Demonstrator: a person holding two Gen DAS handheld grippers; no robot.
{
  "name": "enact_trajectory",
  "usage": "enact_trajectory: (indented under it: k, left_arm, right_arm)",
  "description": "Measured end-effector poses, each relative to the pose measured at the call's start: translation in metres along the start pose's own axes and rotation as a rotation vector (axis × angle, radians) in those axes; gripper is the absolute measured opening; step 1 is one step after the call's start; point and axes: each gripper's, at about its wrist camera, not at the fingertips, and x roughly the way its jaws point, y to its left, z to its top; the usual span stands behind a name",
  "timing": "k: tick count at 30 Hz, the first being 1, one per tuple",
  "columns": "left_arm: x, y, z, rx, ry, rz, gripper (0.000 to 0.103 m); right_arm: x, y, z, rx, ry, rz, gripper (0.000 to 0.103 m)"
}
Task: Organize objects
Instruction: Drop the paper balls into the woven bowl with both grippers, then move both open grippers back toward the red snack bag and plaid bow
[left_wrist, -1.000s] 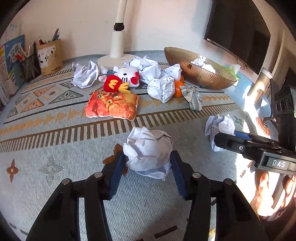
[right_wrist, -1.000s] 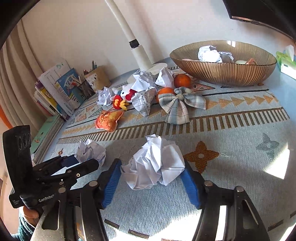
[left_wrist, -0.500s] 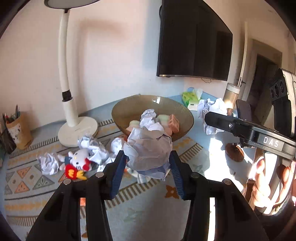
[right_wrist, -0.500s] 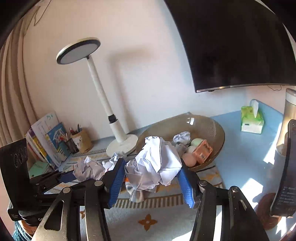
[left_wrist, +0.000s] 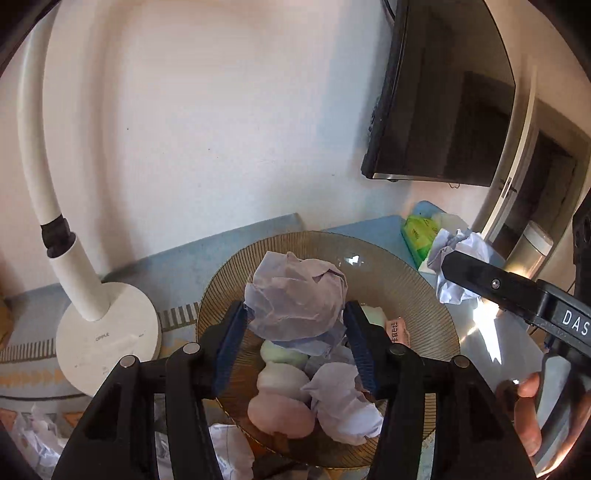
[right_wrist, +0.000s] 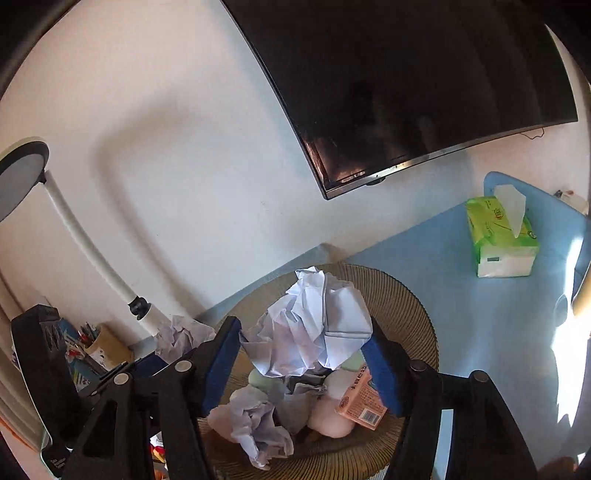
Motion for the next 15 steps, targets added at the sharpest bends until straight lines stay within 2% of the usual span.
enact_trajectory:
  k: [1,2,8,11,15]
  left_arm:
    - [0.004,0.005,0.002,-0.023,0.011,-0.007,0.081]
    - [0.003,0.007,0.002,-0.042,0.009,-0.002,0.086]
    - [-0.047,0.016,-0.017,-0.049,-0.017,-0.003,0.087]
    - [-0.098,0.019,-0.037,-0.022,-0.063,0.022,0.087]
    - [-0.182,0.031,-0.057,-0.03,-0.164,0.103,0.088]
  right_arm:
    - [0.003,-0.002,-0.002,-0.009,0.007,-0.007,0.073]
    - [0.002,-0.003,-0.005,-0.015,0.019,-0.011,0.073]
    - [-0.032,-0.004,-0.036,-0.029,0.032,0.033,0.073]
    - [-0.059,0.013,-0.051,-0.065,0.024,0.078,0.073]
    - [-0.09,0.054,-0.066,-0.135,0.002,0.16,0.073]
